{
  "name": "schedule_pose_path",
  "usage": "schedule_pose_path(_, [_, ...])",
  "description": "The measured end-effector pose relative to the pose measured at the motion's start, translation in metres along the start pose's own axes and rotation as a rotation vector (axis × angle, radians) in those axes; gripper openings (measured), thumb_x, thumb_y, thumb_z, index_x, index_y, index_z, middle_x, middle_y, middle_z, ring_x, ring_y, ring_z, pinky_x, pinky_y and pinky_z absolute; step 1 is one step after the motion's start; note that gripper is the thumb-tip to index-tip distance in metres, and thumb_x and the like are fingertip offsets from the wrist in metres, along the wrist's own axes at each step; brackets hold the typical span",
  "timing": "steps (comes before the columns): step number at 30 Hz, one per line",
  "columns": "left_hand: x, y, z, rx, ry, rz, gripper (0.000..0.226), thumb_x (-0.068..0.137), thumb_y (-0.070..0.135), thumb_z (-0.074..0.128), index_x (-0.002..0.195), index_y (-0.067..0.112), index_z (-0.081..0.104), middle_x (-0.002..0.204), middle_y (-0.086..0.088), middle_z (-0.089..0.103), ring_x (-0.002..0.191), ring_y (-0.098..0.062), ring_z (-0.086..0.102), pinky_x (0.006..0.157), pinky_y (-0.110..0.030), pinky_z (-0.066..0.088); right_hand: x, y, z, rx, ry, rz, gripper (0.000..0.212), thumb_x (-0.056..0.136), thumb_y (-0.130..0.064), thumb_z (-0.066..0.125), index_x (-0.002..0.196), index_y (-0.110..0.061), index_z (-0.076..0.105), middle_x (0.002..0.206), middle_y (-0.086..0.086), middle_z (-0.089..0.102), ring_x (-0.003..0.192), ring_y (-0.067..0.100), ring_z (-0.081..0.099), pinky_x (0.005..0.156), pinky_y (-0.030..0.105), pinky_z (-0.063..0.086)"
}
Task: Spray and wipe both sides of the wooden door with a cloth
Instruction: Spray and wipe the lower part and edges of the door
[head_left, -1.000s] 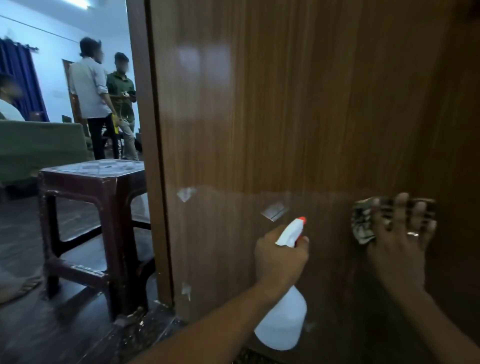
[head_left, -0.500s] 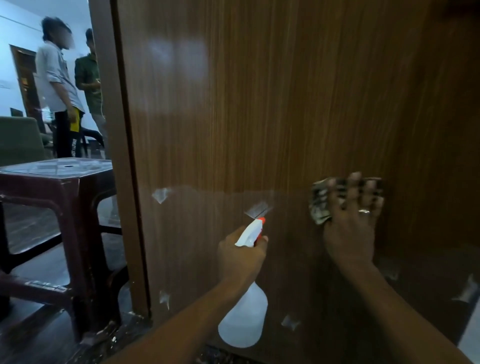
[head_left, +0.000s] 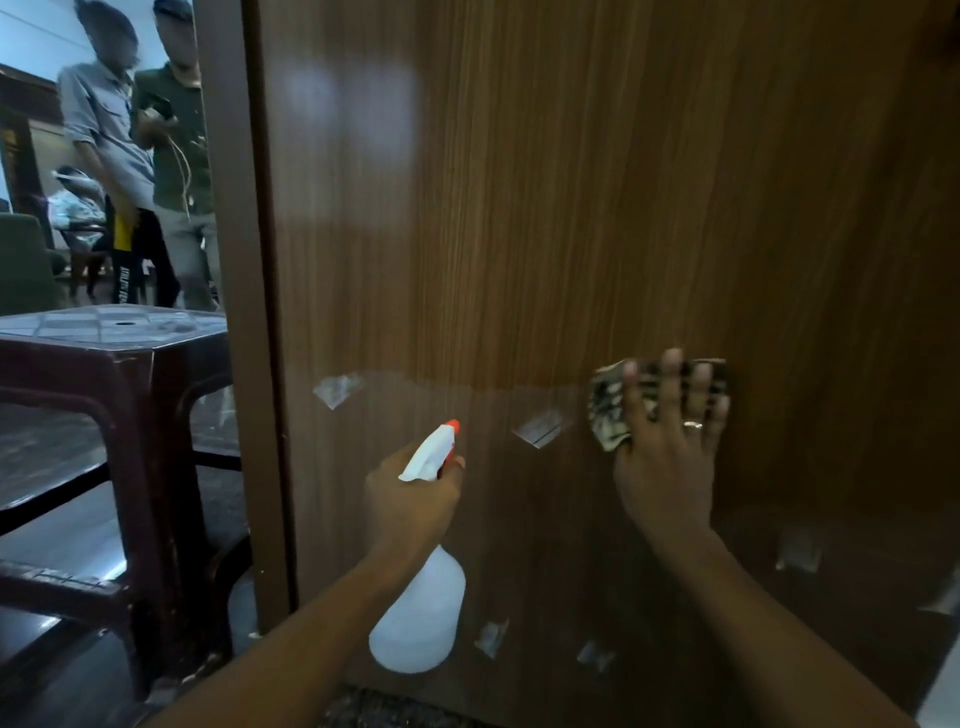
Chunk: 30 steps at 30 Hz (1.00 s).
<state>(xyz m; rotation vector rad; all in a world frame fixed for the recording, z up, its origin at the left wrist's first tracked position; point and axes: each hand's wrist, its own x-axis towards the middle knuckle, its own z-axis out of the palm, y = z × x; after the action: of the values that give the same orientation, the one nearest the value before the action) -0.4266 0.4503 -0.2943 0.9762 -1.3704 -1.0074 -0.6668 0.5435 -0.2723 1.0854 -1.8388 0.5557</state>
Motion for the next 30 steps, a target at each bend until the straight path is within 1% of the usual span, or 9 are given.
schedule_pose_path(5, [0.009,-0.008,-0.016,-0.009,0.036,-0.038,0.037,0.075,0.032,0.078,0.109,0.02,0.067,0.088,0.0,0.072,0.071,-0.024,0.069,0.059,-0.03,0.059,-0.036,0.02,0.017,-0.114,-0.079,-0.305,0.074,0.089,-0.042,0.033,0.159,-0.026,0.016,0.166,0.014,0.008,0.151,0.041,0.01,0.116,0.065,0.018])
schedule_pose_path(8, [0.015,-0.008,-0.026,-0.017,0.04,-0.044,0.038,0.075,0.033,0.078,0.11,0.023,0.068,0.09,0.001,0.073,0.074,-0.026,0.07,0.065,-0.037,0.061,-0.036,0.023,0.005,-0.074,-0.082,-0.109,0.073,0.089,-0.038,0.038,0.158,-0.024,0.02,0.166,0.015,0.007,0.152,0.041,0.005,0.116,0.065,0.018])
schedule_pose_path(10, [0.021,-0.007,-0.032,-0.034,0.06,-0.04,0.038,0.075,0.032,0.078,0.11,0.023,0.067,0.093,0.0,0.073,0.077,-0.027,0.07,0.068,-0.04,0.061,-0.017,-0.002,-0.001,-0.017,-0.047,0.101,0.075,0.088,-0.032,0.043,0.158,-0.023,0.019,0.166,0.016,0.001,0.152,0.04,-0.005,0.119,0.063,0.01])
schedule_pose_path(12, [0.026,-0.006,-0.038,-0.042,0.08,-0.039,0.038,0.075,0.031,0.078,0.11,0.021,0.068,0.093,-0.001,0.073,0.077,-0.026,0.071,0.067,-0.038,0.061,0.001,-0.033,-0.003,0.035,-0.029,0.158,0.074,0.092,-0.029,0.047,0.159,-0.023,0.017,0.166,0.016,-0.002,0.151,0.041,-0.01,0.12,0.062,0.003])
schedule_pose_path(17, [0.033,-0.007,-0.052,-0.029,0.104,-0.04,0.041,0.076,0.035,0.077,0.113,0.022,0.067,0.097,-0.001,0.073,0.079,-0.025,0.071,0.068,-0.038,0.061,-0.008,-0.064,0.019,-0.054,-0.05,-0.229,0.079,0.089,-0.033,0.061,0.158,-0.023,0.023,0.166,0.016,0.006,0.152,0.04,-0.002,0.119,0.063,0.007])
schedule_pose_path(20, [0.036,-0.011,-0.059,-0.043,0.132,-0.058,0.039,0.079,0.028,0.076,0.113,0.015,0.065,0.099,-0.003,0.07,0.083,-0.025,0.069,0.07,-0.031,0.058,-0.025,-0.041,0.028,-0.13,-0.066,-0.422,0.075,0.093,-0.037,0.054,0.158,-0.026,0.019,0.166,0.013,0.008,0.152,0.039,0.009,0.119,0.061,0.012])
schedule_pose_path(23, [0.039,-0.013,-0.068,-0.05,0.143,-0.07,0.039,0.078,0.028,0.076,0.112,0.012,0.065,0.098,-0.005,0.07,0.082,-0.025,0.069,0.06,-0.023,0.054,-0.031,-0.027,0.02,-0.106,-0.062,-0.268,0.069,0.091,-0.038,0.04,0.157,-0.026,0.023,0.165,0.014,0.012,0.151,0.039,0.014,0.118,0.062,0.018])
schedule_pose_path(26, [0.044,-0.019,-0.077,-0.05,0.163,-0.092,0.031,0.078,0.028,0.076,0.104,0.012,0.069,0.085,-0.007,0.071,0.071,-0.022,0.069,0.05,-0.019,0.046,-0.007,-0.064,0.01,-0.04,-0.019,0.035,0.069,0.089,-0.03,0.041,0.156,-0.022,0.029,0.164,0.018,0.011,0.151,0.043,0.001,0.119,0.062,0.007])
schedule_pose_path(30, [0.05,-0.027,-0.085,-0.034,0.159,-0.11,0.032,0.077,0.032,0.076,0.103,0.016,0.067,0.081,-0.005,0.07,0.069,-0.022,0.069,0.053,-0.023,0.051,0.018,-0.129,0.019,-0.003,-0.018,-0.158,0.071,0.093,-0.03,0.05,0.158,-0.024,0.022,0.165,0.017,0.007,0.151,0.042,-0.002,0.119,0.062,0.001])
